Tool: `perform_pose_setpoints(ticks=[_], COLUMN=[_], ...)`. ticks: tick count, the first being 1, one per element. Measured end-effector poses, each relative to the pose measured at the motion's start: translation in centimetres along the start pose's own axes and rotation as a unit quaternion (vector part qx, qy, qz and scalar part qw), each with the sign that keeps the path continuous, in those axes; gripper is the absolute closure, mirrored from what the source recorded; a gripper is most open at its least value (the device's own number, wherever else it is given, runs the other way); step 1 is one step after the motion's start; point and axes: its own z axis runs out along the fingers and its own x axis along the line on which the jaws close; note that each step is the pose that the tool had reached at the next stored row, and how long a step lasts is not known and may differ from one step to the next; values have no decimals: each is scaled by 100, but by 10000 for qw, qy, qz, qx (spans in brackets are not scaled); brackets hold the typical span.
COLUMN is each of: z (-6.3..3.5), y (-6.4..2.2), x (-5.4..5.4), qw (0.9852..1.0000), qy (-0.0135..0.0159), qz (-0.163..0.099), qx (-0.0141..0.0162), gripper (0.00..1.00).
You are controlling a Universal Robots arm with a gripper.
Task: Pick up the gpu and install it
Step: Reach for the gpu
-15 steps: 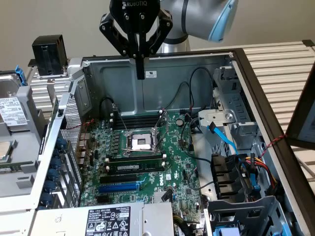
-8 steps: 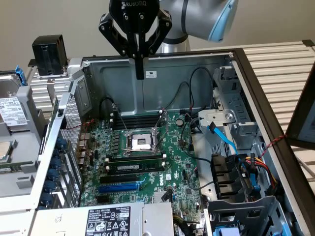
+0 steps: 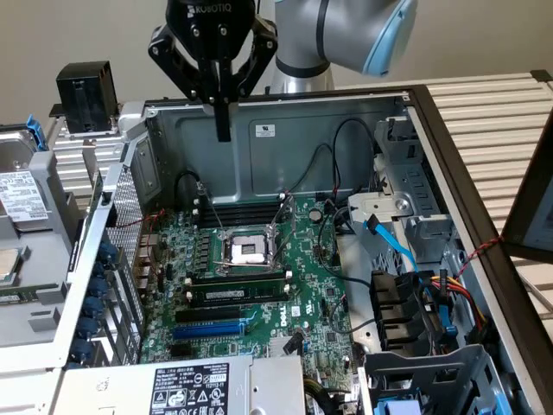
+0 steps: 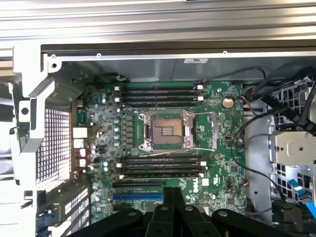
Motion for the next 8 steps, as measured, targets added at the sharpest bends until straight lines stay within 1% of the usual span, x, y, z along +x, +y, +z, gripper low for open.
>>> perform_pose_setpoints(ticks=[8], z=[-6], y=[-25], x=[363], qw=[10000], qy=[0], qz=[0], qx=[0], gripper=[89])
